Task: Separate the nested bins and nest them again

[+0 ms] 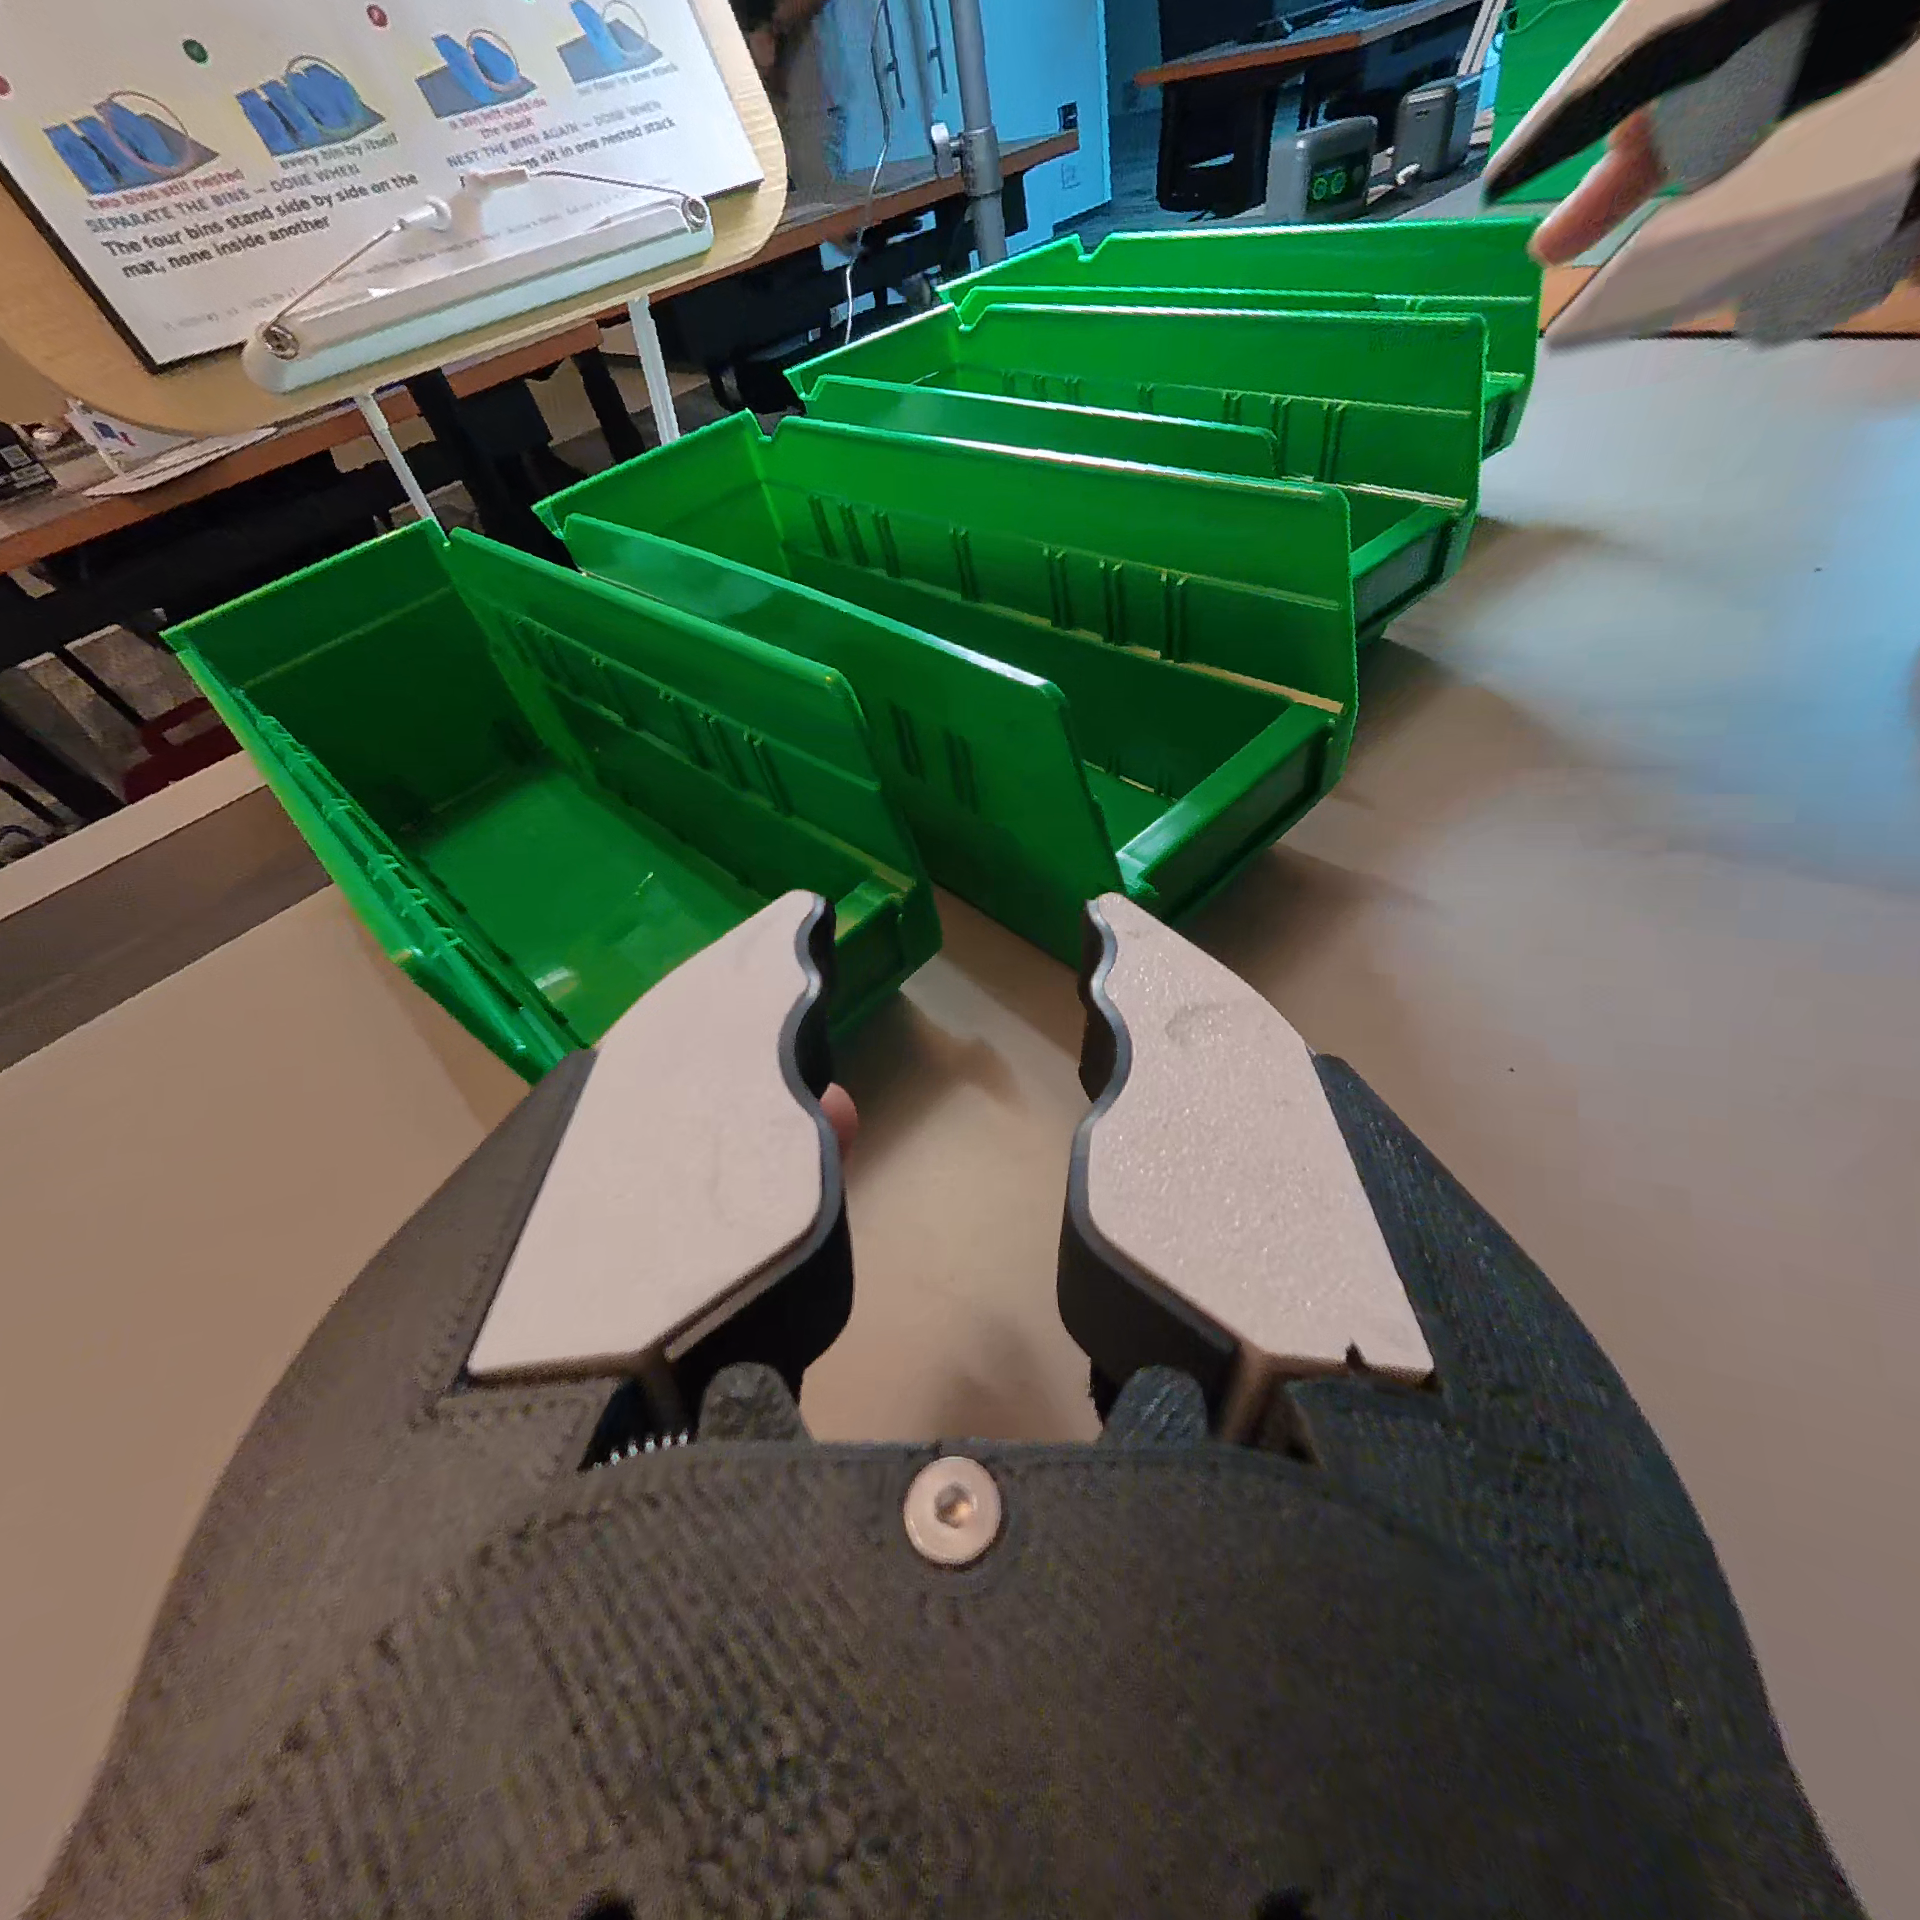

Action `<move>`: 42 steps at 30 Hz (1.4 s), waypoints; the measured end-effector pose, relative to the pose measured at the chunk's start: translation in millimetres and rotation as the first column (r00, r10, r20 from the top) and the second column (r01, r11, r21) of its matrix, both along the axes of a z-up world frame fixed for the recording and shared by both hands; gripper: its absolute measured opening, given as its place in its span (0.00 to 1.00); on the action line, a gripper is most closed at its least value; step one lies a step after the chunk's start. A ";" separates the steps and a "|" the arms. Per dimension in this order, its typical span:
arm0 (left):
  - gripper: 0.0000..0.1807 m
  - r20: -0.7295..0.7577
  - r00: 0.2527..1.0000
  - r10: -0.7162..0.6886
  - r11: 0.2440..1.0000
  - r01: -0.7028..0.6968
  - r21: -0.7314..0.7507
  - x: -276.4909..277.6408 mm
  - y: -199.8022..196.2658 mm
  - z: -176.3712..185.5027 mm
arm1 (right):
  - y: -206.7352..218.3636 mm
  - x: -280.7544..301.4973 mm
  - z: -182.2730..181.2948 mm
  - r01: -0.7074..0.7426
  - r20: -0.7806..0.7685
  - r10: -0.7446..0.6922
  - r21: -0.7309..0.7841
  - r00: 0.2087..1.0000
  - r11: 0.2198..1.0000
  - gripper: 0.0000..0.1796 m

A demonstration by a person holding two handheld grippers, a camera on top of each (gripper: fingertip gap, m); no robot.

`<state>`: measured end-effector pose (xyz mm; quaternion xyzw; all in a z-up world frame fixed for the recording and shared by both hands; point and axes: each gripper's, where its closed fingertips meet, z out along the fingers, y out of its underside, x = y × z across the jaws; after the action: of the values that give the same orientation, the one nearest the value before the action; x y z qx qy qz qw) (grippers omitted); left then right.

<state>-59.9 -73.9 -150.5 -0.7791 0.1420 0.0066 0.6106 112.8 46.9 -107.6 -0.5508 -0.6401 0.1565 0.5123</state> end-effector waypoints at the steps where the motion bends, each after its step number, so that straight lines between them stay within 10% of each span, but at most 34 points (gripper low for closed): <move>1: 0.25 -0.001 1.000 0.003 1.000 -0.003 0.000 -0.3 0.1 0.0 | 7.8 10.4 4.1 0.046 -0.038 -0.047 -0.014 0.998 0.999 0.25; 24: 0.05 -0.234 0.972 -0.001 0.985 -0.039 -0.165 31.8 64.9 -45.6 | 25.0 21.8 -82.2 0.113 0.068 -0.117 0.059 0.991 0.992 0.14; 35: 0.20 -0.271 0.962 0.043 0.996 -0.061 -0.059 4.6 39.2 -13.6 | 29.3 25.4 -54.8 0.117 -0.133 -0.119 -0.025 0.984 0.993 0.15; 42: 0.26 -0.021 0.995 0.099 0.995 -0.098 0.016 -22.5 15.7 20.2 | 68.0 67.4 -15.7 0.314 -0.371 -0.361 -0.183 0.856 0.932 0.34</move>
<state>-82.3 -58.2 -130.3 -0.7805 0.1098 0.0462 0.6137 180.2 114.9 -123.3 -0.6397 -0.4054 0.2100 0.6183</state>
